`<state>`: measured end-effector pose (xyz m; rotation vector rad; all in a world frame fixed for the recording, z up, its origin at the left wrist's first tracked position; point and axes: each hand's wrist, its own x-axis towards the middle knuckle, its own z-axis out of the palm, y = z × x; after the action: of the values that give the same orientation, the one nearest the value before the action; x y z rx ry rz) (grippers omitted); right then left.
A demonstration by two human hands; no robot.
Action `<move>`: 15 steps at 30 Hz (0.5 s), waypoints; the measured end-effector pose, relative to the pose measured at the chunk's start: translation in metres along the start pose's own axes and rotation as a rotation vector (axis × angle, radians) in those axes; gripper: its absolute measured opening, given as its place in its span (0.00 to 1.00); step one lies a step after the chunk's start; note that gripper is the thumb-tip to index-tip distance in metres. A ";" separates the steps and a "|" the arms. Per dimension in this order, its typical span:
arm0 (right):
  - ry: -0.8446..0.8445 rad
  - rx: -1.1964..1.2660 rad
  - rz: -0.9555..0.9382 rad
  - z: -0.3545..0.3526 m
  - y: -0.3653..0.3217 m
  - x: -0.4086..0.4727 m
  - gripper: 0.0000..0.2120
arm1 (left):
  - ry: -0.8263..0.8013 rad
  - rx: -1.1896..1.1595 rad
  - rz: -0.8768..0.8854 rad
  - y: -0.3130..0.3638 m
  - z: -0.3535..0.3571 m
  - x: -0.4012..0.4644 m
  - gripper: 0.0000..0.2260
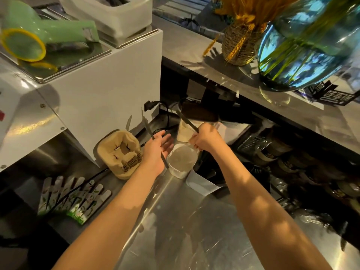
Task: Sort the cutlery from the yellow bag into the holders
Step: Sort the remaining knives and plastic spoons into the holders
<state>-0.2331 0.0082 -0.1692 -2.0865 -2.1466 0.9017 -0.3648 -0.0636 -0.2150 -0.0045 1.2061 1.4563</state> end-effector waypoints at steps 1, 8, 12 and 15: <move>-0.010 0.003 -0.007 -0.001 0.000 -0.001 0.02 | -0.002 -0.002 -0.007 0.000 0.001 -0.001 0.14; 0.038 0.103 -0.037 -0.005 0.006 -0.009 0.15 | -0.068 -0.070 -0.047 0.004 0.001 -0.011 0.13; -0.070 0.842 0.026 -0.013 0.004 -0.032 0.19 | -0.132 0.170 0.020 0.011 0.004 -0.025 0.13; -0.341 1.226 0.026 -0.015 0.010 -0.050 0.15 | -0.172 0.288 0.109 0.011 0.017 -0.033 0.13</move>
<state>-0.2124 -0.0327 -0.1417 -1.3297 -1.0224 1.9659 -0.3522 -0.0747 -0.1799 0.3808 1.2786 1.3343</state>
